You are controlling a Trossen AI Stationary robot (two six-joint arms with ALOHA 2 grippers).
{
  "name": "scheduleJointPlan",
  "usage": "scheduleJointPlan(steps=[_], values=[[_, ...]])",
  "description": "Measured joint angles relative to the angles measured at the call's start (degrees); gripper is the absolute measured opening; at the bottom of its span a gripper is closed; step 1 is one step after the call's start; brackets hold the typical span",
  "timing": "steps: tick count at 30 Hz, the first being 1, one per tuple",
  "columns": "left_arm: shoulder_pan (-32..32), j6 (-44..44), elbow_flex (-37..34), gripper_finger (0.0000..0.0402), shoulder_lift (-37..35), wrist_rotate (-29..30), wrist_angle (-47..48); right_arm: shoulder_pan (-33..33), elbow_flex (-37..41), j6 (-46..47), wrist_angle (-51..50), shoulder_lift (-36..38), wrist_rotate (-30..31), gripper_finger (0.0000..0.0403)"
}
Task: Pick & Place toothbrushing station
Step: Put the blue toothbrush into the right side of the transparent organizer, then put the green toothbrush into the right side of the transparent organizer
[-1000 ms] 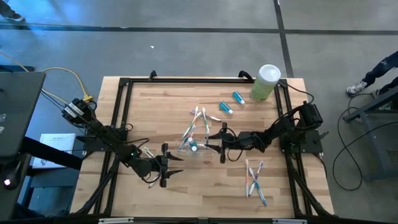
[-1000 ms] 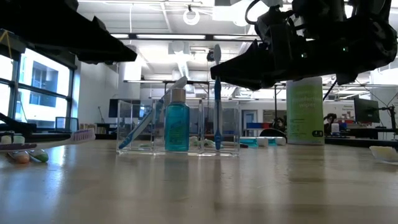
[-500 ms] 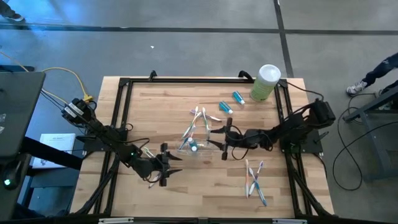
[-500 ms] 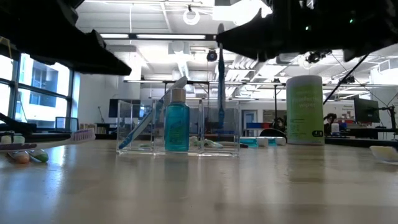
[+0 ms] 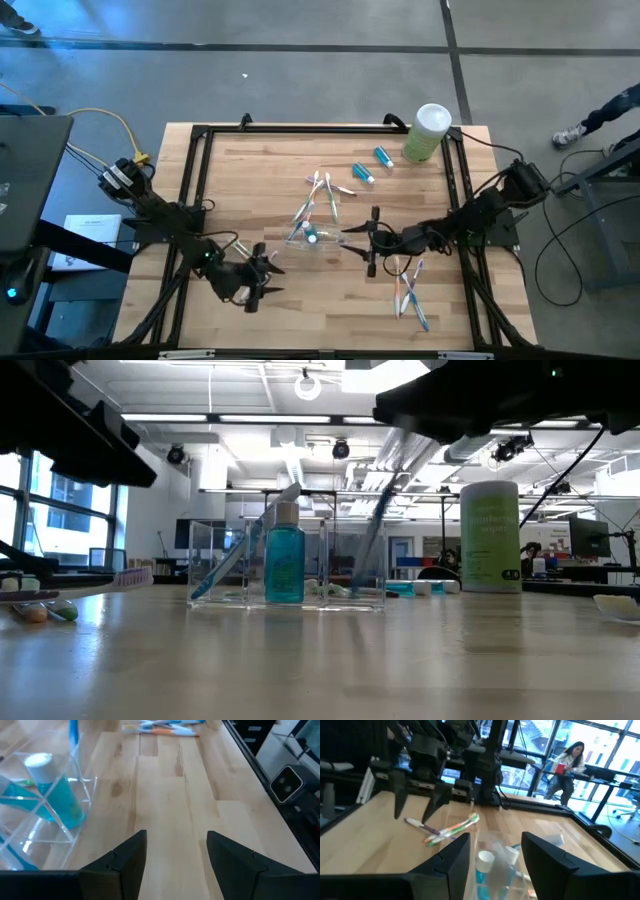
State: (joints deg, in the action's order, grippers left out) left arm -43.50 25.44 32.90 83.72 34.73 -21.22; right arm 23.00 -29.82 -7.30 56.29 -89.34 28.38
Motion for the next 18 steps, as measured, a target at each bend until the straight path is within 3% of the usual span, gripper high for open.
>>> scheduleJointPlan(steps=[10, 18], values=[[-0.8, 5.9, 0.3, 0.02, 0.0, 1.3, 5.3, -0.7, 0.0, -0.2, -0.3, 0.0, 0.1, 0.0171], [2.8, 24.7, 0.5, 0.02, -0.4, -6.9, 20.0, -0.8, 0.0, -2.0, -0.4, 0.0, 0.2, 0.017]])
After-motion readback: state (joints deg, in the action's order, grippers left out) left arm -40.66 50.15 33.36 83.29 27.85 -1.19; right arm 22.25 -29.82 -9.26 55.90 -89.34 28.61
